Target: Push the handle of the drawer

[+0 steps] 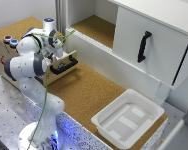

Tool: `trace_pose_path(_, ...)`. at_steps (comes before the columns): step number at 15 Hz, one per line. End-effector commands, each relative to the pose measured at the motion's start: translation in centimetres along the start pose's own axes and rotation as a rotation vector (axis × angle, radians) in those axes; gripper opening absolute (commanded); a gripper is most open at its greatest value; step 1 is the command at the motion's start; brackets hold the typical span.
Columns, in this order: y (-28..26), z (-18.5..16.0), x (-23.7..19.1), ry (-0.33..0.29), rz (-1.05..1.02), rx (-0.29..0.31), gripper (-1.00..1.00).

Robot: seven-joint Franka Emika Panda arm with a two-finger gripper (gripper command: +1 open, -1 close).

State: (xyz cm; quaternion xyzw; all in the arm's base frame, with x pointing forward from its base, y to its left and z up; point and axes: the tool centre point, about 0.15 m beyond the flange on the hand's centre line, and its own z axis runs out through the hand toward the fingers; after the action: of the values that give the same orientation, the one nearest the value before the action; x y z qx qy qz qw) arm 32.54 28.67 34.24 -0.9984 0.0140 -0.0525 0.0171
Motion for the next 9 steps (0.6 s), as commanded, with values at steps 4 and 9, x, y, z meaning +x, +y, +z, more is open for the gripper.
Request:
trace_pose_path(4, -1.2, -7.7, 0.1, 0.016, -0.270, 0.097, 1.00)
trace_pose_path(9, 3.7, -12.2, 2.2, 0.033, -0.323, 0.072, 1.00)
